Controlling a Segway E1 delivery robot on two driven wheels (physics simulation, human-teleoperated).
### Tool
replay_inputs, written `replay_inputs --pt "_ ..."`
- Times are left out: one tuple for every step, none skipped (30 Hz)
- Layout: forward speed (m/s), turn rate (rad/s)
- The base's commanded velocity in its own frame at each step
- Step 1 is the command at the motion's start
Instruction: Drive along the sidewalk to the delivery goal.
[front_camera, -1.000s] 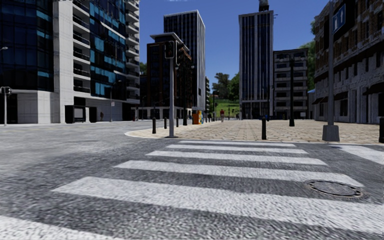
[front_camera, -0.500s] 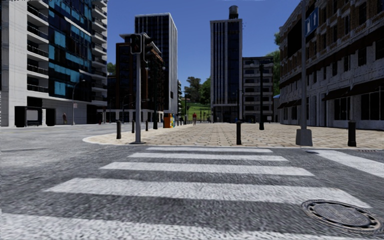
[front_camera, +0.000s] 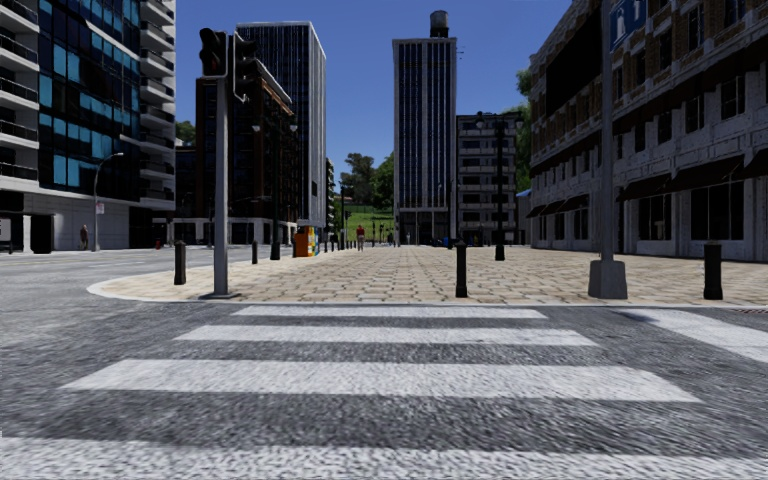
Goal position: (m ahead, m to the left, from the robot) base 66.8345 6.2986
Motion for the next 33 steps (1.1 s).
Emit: replay_inputs --pt "2.0 0.0" --pt "2.0 0.0" --pt "2.0 0.0" --pt "2.0 0.0" --pt "2.0 0.0" --pt "2.0 0.0" --pt "2.0 0.0" --pt "2.0 0.0" --pt "2.0 0.0" --pt "2.0 0.0" --pt "2.0 0.0" --pt "2.0 0.0" --pt "2.0 0.0" --pt "2.0 0.0" --pt "2.0 0.0" --pt "2.0 0.0" --pt "2.0 0.0" --pt "2.0 0.0" --pt "2.0 0.0" --pt "2.0 0.0" --pt "2.0 0.0" --pt "2.0 0.0" --pt "2.0 0.0" --pt "2.0 0.0" --pt "2.0 0.0" --pt "2.0 0.0" --pt "2.0 0.0" --pt "2.0 0.0" --pt "2.0 0.0" --pt "2.0 -0.04" --pt "2.0 -0.04" --pt "2.0 -0.07" --pt "2.0 -0.1"
